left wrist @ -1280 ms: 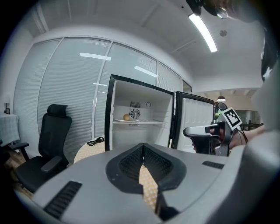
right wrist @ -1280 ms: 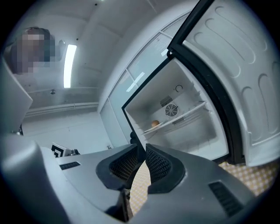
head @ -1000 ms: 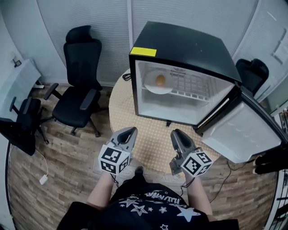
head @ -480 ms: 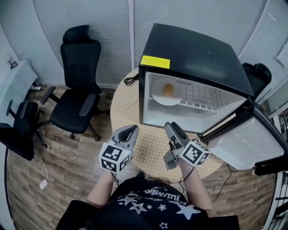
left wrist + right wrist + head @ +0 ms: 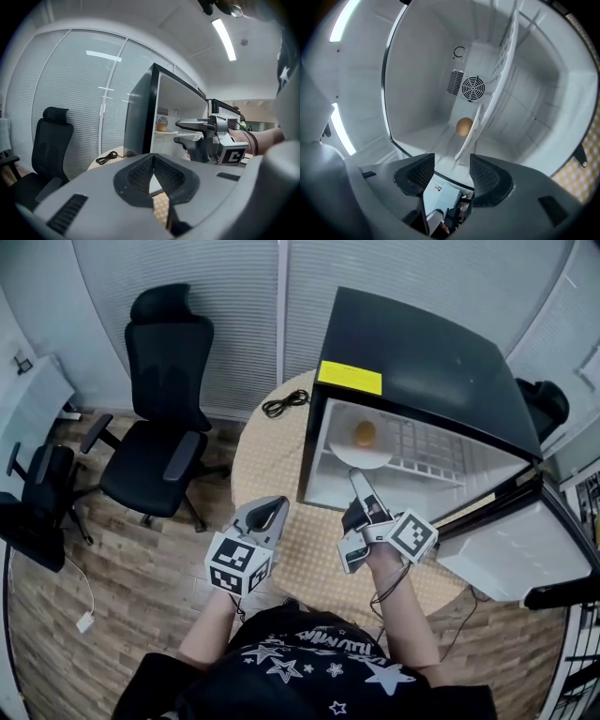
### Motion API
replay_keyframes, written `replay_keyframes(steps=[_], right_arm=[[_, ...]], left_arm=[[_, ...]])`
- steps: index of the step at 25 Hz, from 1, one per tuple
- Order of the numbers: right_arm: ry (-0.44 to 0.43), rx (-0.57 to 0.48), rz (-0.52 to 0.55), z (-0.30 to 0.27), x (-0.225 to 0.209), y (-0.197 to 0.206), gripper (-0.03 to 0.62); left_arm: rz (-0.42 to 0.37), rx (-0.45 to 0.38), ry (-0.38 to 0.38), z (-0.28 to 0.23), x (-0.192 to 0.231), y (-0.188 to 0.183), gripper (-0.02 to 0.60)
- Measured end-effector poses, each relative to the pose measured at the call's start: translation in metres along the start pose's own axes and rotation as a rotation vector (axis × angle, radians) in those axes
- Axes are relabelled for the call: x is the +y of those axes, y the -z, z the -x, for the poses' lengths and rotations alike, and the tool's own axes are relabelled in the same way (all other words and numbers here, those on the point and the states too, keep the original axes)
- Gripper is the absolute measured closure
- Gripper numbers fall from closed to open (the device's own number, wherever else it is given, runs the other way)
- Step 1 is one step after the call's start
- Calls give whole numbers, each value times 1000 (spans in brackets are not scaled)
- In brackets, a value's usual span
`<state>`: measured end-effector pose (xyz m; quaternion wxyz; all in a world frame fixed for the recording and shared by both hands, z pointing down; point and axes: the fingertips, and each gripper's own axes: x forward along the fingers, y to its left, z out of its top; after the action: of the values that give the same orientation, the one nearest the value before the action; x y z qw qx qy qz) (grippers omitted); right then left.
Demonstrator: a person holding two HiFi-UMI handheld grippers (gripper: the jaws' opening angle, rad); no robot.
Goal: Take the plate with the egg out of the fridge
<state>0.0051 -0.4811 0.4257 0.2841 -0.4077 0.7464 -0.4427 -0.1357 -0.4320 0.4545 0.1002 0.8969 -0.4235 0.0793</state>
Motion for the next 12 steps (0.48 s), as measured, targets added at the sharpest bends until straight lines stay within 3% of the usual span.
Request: replay_keyframes(steps=[12], right_arm=[[-2,-55,-147,-24,-10,-13,372]], left_arm=[[-1,8,21,-3,9,5,574]])
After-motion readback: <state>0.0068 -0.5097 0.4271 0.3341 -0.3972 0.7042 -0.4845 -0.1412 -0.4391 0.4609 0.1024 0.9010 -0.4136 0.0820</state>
